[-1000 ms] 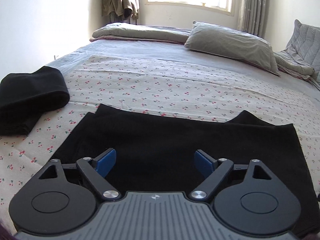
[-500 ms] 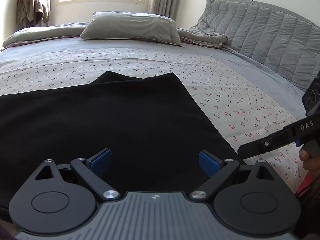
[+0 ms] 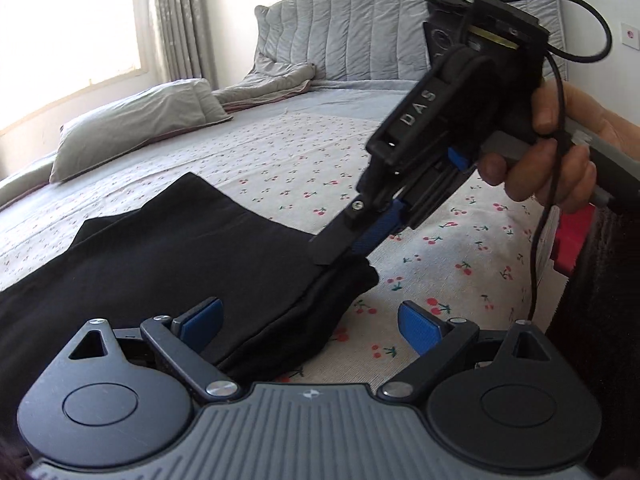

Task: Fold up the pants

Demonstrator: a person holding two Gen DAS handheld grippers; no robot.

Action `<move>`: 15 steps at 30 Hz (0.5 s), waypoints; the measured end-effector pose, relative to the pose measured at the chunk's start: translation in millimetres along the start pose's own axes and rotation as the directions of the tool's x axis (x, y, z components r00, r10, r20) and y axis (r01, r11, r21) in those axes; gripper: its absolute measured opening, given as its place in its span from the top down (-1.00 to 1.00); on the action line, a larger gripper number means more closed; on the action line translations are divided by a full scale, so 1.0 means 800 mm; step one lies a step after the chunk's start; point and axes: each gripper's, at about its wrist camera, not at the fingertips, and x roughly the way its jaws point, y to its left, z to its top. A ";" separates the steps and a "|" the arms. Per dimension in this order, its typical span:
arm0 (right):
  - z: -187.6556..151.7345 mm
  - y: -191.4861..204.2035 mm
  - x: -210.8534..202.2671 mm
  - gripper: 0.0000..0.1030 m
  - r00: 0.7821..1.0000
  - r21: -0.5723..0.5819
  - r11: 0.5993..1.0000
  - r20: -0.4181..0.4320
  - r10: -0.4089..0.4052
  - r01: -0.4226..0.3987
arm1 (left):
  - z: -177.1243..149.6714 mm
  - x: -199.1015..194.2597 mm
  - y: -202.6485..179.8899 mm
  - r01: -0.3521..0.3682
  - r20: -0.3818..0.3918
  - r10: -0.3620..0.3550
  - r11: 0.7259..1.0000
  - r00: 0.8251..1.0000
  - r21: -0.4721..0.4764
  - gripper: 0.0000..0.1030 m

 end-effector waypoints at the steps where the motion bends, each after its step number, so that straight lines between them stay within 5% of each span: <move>1: 0.002 0.003 -0.001 0.55 1.000 -0.002 1.000 0.004 0.014 -0.014 | 0.002 0.002 -0.004 -0.010 0.010 0.010 1.000 1.000 0.008 -0.87; 7: 0.013 0.017 0.000 0.55 0.998 -0.016 0.998 0.009 0.055 -0.055 | 0.011 0.019 -0.003 -0.074 0.007 0.075 0.996 0.997 -0.053 -0.71; 15: 0.024 0.007 -0.005 0.47 0.997 -0.022 0.998 0.040 0.059 -0.058 | 0.010 0.044 0.024 -0.159 -0.087 0.144 0.968 0.986 -0.195 0.11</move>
